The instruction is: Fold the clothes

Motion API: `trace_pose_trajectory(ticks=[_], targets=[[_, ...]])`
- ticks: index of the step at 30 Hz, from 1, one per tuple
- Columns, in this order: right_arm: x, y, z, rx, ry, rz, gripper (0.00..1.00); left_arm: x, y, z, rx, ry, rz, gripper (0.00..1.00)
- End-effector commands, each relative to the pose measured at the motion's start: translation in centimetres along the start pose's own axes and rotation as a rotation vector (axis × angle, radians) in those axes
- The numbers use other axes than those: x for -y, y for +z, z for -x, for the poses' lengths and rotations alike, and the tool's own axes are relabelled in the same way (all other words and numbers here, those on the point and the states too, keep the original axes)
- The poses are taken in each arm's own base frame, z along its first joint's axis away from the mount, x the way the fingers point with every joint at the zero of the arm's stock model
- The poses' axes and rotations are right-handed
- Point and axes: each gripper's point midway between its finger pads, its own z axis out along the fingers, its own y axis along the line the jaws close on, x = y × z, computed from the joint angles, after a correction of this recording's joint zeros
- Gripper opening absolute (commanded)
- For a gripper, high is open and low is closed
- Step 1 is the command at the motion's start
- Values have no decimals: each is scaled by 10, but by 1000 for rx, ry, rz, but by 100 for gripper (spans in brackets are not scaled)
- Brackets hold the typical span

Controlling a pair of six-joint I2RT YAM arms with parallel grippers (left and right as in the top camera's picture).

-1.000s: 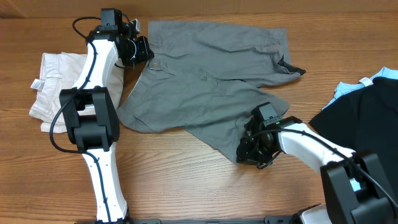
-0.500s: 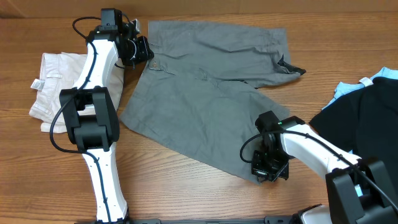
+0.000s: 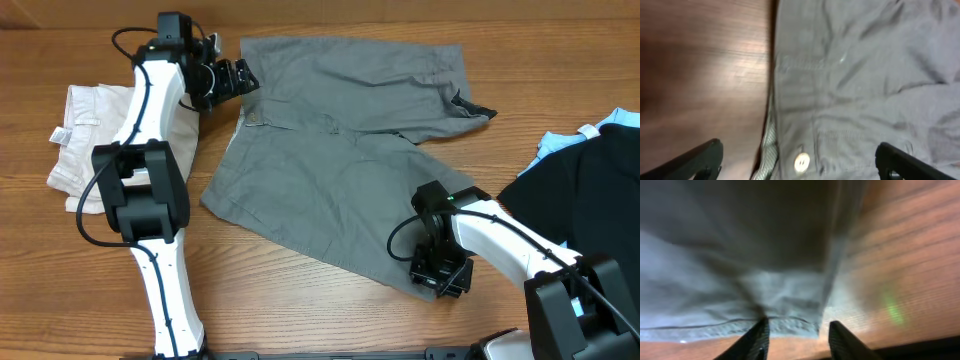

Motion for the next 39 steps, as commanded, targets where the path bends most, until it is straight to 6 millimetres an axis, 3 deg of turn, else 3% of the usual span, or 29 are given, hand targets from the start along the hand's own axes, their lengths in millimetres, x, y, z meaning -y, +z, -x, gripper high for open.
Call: trace_pose_trajectory(ticks=[1, 4, 7, 12, 15, 17, 20, 23, 26, 29, 33, 39], targets=[[-9, -16, 11, 99, -17, 51, 46, -9, -22, 10, 6, 36, 13, 100], [-19, -41, 19, 204, -35, 121, 54, -5, -52, 1, -50, 73, 30, 100], [-21, -74, 26, 334, -5, 172, 69, -1, -82, -7, -88, 60, 78, 100], [-24, -136, 31, 537, 26, 306, 80, 29, -113, -13, -104, 61, -35, 100], [-19, -165, 35, 621, 59, 371, 81, 39, -129, -23, -132, 70, -76, 83], [-12, -180, 42, 665, 103, 401, 81, 35, -140, -30, -147, 63, -25, 82], [2, -198, 55, 713, 178, 440, 82, 31, -158, -27, -103, 59, 62, 84], [7, -211, 65, 748, 177, 478, 82, 45, -186, -28, -43, 84, 81, 85], [9, -210, 71, 744, 180, 476, 82, 54, -213, -39, -5, 115, 145, 88], [8, -201, 78, 712, 184, 452, 82, 53, -232, -65, -21, 125, 230, 92], [5, -188, 88, 665, 190, 425, 83, 38, -226, -115, -150, 48, 279, 94], [1, -181, 98, 647, 192, 414, 83, -1, -161, -193, -452, -97, 308, 89]])
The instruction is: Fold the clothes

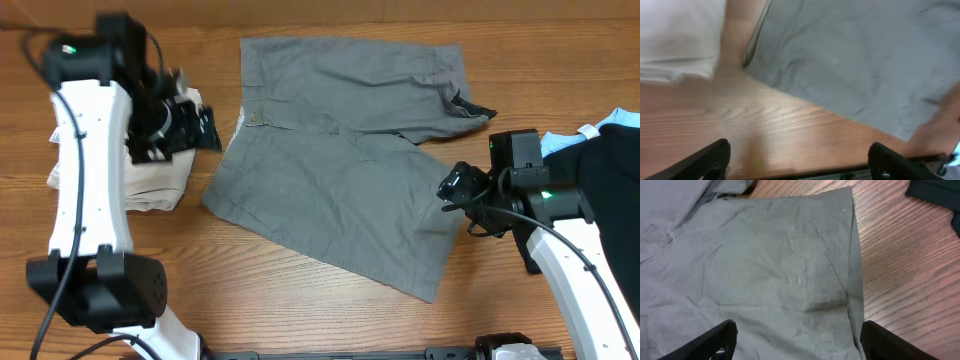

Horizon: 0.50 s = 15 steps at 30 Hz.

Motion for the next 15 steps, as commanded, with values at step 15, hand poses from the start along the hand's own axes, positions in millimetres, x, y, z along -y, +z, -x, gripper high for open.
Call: trace_pose_trajectory(ticks=[15], targets=[[-9, -6, 13, 40, -76, 25, 86, -53, 193, -24, -85, -379, 67, 93]])
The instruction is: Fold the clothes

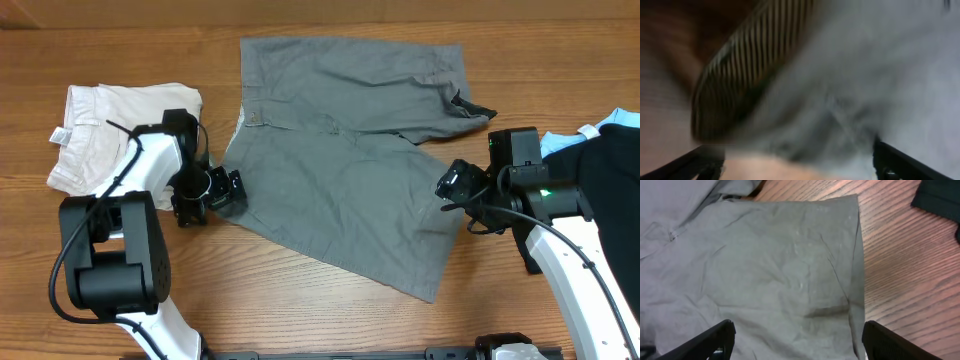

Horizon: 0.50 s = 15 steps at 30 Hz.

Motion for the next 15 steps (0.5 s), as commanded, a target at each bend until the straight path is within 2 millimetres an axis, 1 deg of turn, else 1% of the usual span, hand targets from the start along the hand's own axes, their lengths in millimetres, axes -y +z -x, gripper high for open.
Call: trace_pose_trajectory(ticks=[1, 2, 3, 4, 6, 8, 9, 12, 15], targets=[[-6, -7, 9, 28, -29, 17, 86, -7, 3, 6, 49, -118, 23, 89], [-6, -7, 9, 28, -29, 16, 86, -9, 5, 8, 61, -130, 31, 80], [-6, -7, 9, 27, -29, 16, 86, -11, 6, 7, 62, -143, 41, 69], [-5, -7, 9, 27, -29, 15, 86, -13, 7, 5, 58, -157, 51, 50], [-5, -7, 8, 26, -29, 14, 86, -18, 9, -4, 30, -193, 76, 24], [-5, -7, 9, 28, -29, 13, 87, -26, 9, -13, 3, -218, 121, 7], [-5, -7, 10, 34, -29, 11, 87, -31, 8, -16, -7, -223, 145, 4], [-3, -8, 16, 63, -29, -5, 87, -40, 6, -28, -48, -232, 196, 4], [-3, -8, 21, 87, -30, -11, 87, -46, 2, -49, -129, -245, 234, 4]])
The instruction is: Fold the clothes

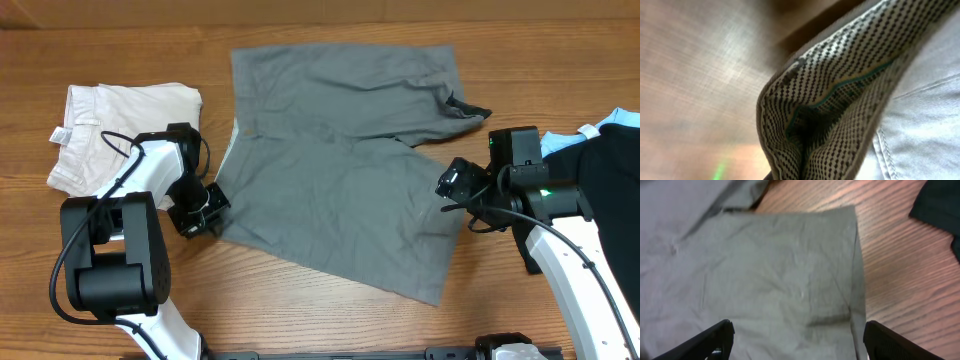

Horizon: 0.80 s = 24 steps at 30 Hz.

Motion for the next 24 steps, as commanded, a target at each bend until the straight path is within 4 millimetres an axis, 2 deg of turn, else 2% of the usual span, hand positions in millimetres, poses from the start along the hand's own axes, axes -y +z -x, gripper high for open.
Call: trace_pose_trajectory(ticks=[1, 6, 10, 13, 18, 22, 23, 24], targets=[[-3, -8, 16, 60, -5, -2, 87, -19, 0, -18, -53, -36, 83, 4], [-8, -8, 24, 96, -5, 13, 87, -38, -4, -55, -197, -33, 173, 4], [-18, -5, 44, 171, -8, 49, 87, -46, 3, -73, -255, -5, 210, 4], [-29, 6, 61, 215, -11, 81, 86, -52, 10, -85, -284, 10, 236, 4], [-37, 55, 85, 229, -3, 83, 85, -56, 18, -97, -287, 30, 249, 4], [-22, 102, 108, 241, 43, 61, 78, -51, 15, -89, -226, 38, 220, 5], [-16, 111, 114, 247, 60, 55, 77, -48, 14, -86, -205, 40, 206, 16], [-10, 118, 119, 252, 75, 54, 77, -45, 13, -82, -181, 44, 191, 38]])
